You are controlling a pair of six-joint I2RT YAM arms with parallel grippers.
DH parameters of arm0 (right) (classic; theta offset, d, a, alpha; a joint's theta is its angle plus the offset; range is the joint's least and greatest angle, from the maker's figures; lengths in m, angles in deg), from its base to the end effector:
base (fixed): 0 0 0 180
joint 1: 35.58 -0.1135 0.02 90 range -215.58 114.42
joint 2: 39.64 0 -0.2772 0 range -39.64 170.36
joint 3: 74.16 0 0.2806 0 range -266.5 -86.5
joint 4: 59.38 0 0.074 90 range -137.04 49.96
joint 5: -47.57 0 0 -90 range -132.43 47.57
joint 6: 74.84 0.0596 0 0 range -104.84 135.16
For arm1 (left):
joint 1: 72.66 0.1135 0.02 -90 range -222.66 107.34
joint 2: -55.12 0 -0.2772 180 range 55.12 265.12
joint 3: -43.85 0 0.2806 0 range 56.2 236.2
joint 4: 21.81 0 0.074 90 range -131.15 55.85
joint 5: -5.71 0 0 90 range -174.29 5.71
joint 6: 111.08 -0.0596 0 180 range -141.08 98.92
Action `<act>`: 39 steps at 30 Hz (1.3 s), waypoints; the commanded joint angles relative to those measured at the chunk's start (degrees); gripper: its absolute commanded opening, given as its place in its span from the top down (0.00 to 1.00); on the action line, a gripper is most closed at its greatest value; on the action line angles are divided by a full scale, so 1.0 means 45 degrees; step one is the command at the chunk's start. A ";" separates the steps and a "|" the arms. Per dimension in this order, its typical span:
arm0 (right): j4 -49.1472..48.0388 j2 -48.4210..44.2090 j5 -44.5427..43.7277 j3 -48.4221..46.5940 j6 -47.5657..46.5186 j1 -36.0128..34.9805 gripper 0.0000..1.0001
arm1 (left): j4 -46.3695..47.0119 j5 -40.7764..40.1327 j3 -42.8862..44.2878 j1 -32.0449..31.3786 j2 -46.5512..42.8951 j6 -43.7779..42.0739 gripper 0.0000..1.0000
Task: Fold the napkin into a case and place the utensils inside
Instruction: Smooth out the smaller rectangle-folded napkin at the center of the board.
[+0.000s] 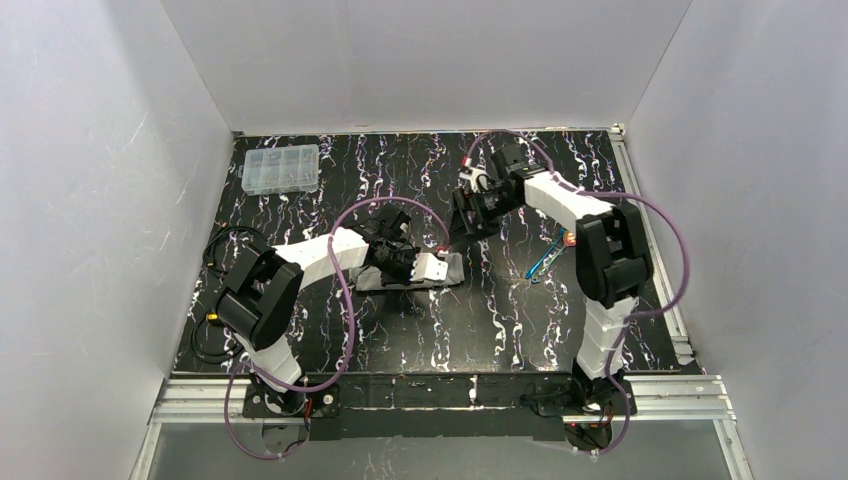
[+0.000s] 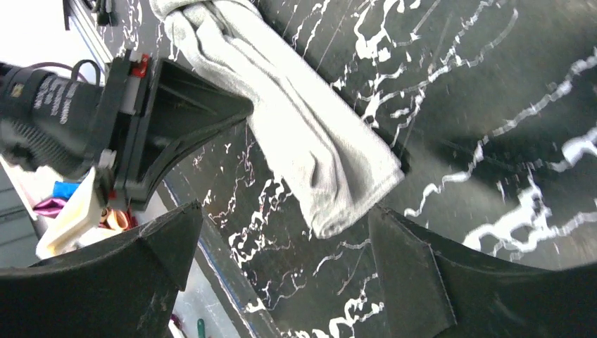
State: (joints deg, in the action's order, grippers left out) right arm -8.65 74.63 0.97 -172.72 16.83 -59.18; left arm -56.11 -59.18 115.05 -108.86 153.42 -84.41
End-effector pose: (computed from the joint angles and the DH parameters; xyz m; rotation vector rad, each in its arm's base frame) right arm 0.3968 0.2181 0.1827 -0.7280 2.5883 1.1627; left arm 0.2845 -0.2396 0.1476 2.0252 1.5253 -0.3967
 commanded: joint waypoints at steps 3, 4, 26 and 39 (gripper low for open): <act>-0.4009 -0.2582 0.0587 0.3027 0.2925 -0.0102 0.18 | -0.0323 0.0296 -0.0125 0.0116 0.0167 0.0377 0.87; -0.4687 -0.2710 0.0663 0.3588 0.3368 -0.0330 0.24 | -0.0327 0.0324 -0.0094 0.0133 0.0184 0.0452 0.87; -0.9089 0.1144 0.0783 0.5418 0.5164 -0.1095 0.82 | -0.0272 0.0039 -0.0101 0.0136 0.0156 0.0795 0.88; -0.7584 -0.0023 -0.0847 0.5341 0.4721 -0.1152 0.82 | -0.1525 -0.2081 -0.0043 0.0369 -0.1652 0.2563 0.82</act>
State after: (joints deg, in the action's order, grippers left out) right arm -47.66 76.45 5.49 -149.33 40.74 -64.25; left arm -59.25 -65.87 118.35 -108.10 152.14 -73.92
